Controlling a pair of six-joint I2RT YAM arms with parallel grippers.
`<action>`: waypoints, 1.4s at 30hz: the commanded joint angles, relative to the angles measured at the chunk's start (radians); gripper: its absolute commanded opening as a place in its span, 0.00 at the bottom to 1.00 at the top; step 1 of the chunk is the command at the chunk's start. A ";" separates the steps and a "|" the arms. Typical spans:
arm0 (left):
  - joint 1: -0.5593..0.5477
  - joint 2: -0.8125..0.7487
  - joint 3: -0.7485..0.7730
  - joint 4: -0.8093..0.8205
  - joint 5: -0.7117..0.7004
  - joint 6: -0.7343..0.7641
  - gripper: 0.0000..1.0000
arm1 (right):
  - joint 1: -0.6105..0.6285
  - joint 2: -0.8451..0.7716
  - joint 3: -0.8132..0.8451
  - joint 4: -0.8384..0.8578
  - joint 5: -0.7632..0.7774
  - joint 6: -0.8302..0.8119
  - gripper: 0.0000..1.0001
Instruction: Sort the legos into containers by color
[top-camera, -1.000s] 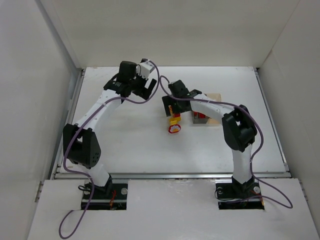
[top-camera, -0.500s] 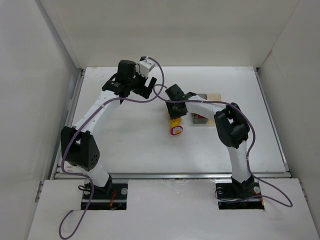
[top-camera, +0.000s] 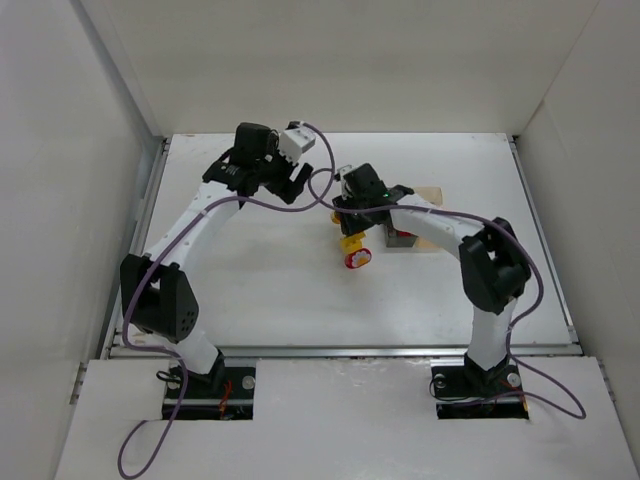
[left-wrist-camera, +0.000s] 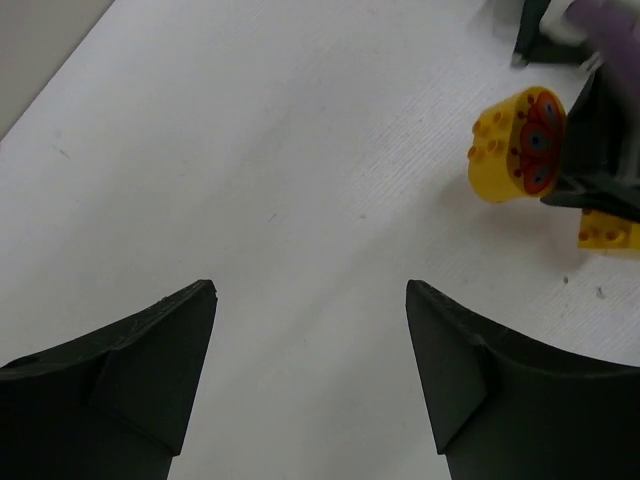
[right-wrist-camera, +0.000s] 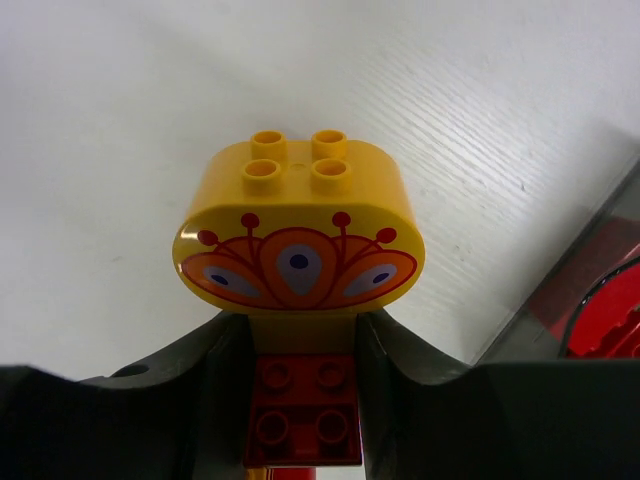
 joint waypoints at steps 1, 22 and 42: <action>0.040 -0.088 -0.032 -0.043 0.119 0.191 0.73 | -0.029 -0.137 -0.007 0.129 -0.221 -0.110 0.08; -0.010 -0.398 -0.366 0.155 0.402 0.958 0.82 | -0.098 -0.168 0.174 -0.193 -0.755 -0.327 0.00; -0.141 -0.361 -0.394 0.028 0.363 1.781 0.67 | -0.043 -0.020 0.292 -0.310 -0.835 -0.295 0.00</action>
